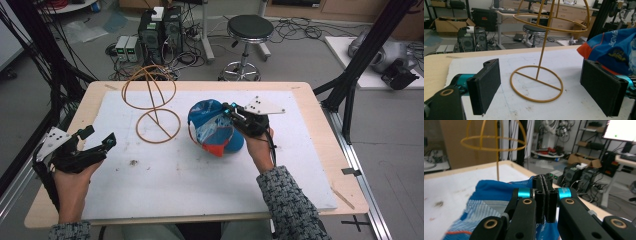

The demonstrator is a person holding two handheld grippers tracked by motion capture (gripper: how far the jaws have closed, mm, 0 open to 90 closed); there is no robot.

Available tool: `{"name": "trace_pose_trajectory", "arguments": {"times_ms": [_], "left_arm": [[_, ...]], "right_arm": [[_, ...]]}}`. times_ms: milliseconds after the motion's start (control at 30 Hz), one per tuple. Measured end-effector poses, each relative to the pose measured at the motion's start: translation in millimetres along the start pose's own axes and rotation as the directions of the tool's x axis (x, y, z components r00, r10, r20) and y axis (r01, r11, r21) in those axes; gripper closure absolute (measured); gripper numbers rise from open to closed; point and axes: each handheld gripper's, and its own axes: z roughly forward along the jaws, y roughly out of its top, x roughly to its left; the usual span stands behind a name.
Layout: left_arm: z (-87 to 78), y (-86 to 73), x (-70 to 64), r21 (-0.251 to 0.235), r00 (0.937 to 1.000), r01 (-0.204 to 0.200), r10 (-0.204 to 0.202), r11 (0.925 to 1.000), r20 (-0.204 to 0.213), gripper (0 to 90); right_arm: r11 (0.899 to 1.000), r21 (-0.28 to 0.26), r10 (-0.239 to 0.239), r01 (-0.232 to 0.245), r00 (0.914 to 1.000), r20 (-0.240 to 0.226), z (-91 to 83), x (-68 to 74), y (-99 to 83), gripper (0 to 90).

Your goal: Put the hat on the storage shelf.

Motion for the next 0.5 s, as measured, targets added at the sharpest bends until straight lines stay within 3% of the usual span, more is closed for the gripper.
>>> {"name": "trace_pose_trajectory", "arguments": {"times_ms": [200,500], "left_arm": [[-1.3,0.3,1.3,0.000,1.0000,0.002,-0.002,1.0000,-0.003,17.0],[-3.4,0.6,4.3,-0.005,0.9999,0.009,-0.009,0.9999,-0.006,17.0]], "right_arm": [[0.999,-0.047,0.012,-0.011,0.9995,0.030,-5.5,-7.1,11.2,89.5],[0.992,-0.127,0.016,-0.008,0.9980,0.061,-5.5,-18.7,50.2,89.4]]}}
